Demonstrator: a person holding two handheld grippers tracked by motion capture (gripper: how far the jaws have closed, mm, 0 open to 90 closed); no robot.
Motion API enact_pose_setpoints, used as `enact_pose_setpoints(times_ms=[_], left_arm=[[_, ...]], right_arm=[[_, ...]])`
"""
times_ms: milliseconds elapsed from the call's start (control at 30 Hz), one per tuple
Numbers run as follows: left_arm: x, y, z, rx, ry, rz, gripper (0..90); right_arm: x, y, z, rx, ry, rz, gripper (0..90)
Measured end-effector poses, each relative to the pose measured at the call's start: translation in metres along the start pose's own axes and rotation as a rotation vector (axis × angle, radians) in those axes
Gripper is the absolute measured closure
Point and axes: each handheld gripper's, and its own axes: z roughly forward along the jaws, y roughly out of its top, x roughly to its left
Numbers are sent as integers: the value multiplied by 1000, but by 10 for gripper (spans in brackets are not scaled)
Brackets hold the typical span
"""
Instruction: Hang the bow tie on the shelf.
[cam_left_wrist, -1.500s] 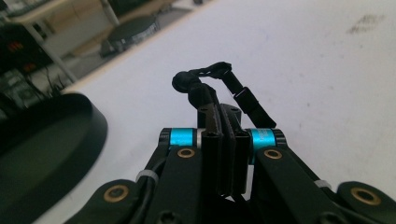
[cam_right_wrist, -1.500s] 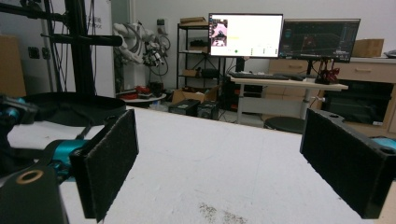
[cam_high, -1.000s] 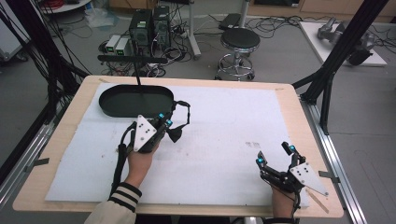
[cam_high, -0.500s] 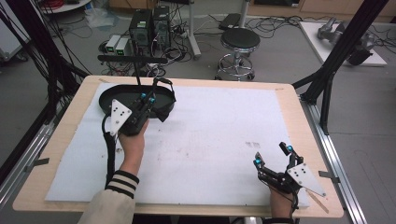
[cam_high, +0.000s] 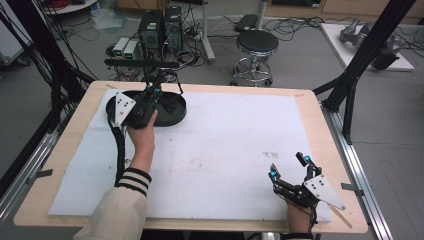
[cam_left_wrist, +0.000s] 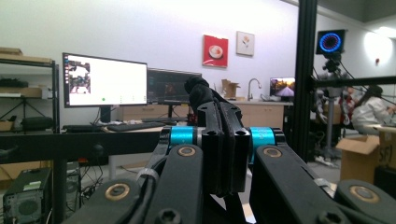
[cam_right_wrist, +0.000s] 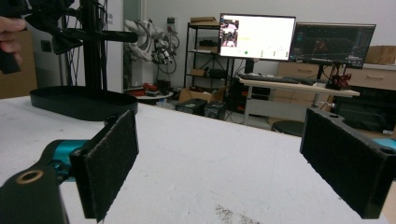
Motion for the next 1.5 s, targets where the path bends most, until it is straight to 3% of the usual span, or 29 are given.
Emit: enact_pose_setpoints(times_ms=[367, 500, 667, 1233, 1267, 1400, 1500], left_arm=[[13, -5, 34, 37, 65, 13, 871], [14, -10, 41, 66, 85, 42, 871], [18, -18, 46, 93, 119, 65, 871], [22, -41, 52, 224, 148, 92, 862], [23, -42, 52, 231, 151, 82, 854], [25, -43, 52, 256, 153, 38, 646], [23, -40, 51, 267, 154, 36, 513]], right_arm=[[7, 2, 2, -10, 27, -21, 107], [6, 2, 2, -12, 24, -15, 107], [6, 1, 3, -6, 29, -23, 107], [11, 0, 6, 10, 42, -48, 106], [11, 0, 6, 9, 43, -50, 106], [10, 0, 6, 10, 42, -49, 107], [10, 0, 5, 6, 36, -52, 106]])
